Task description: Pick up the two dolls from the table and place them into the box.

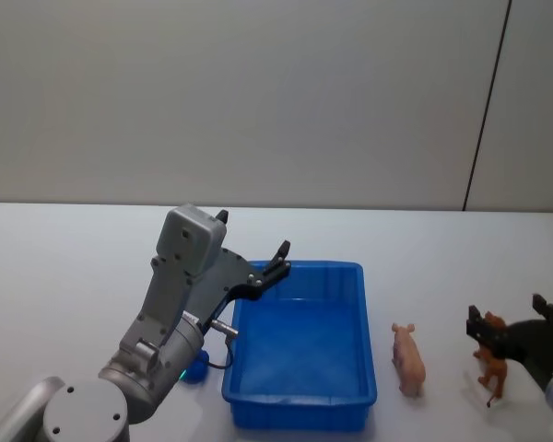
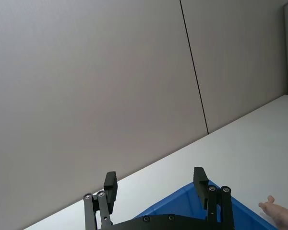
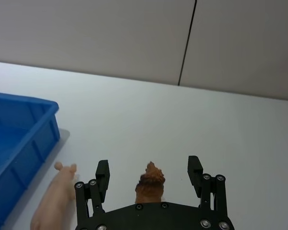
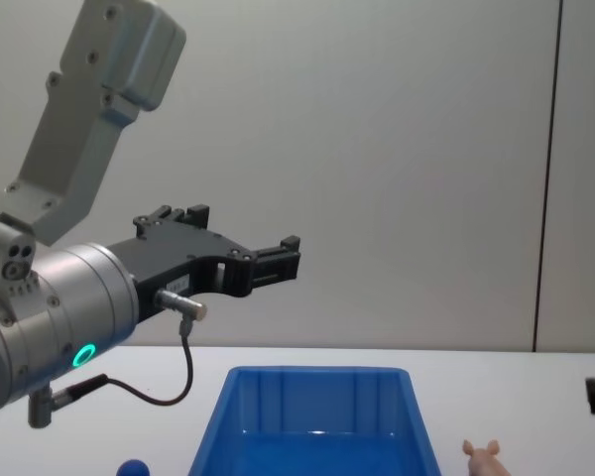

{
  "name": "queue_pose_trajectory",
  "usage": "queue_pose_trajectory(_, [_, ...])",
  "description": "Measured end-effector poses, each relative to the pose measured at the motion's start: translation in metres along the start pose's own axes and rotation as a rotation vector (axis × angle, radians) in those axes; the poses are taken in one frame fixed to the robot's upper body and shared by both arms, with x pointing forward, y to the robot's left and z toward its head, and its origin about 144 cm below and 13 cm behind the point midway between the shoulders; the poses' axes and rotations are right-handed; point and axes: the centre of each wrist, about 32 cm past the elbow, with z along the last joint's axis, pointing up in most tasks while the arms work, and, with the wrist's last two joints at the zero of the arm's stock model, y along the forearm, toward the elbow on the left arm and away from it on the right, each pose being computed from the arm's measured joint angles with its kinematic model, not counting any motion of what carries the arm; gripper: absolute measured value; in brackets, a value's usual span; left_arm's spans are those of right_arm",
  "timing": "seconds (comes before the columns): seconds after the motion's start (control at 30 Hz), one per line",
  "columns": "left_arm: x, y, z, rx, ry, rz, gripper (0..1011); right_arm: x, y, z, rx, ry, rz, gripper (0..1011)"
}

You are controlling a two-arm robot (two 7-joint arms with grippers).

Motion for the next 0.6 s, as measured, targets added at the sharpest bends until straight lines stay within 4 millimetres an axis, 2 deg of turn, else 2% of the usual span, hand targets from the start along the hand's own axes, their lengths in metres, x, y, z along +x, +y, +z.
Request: queue_pose_trajectory(0.6, [0.000,0.000,0.000,0.000,0.000,0.000,1001,-0.011,0.012,-0.023,-0.135,0.038,-0.039,1001])
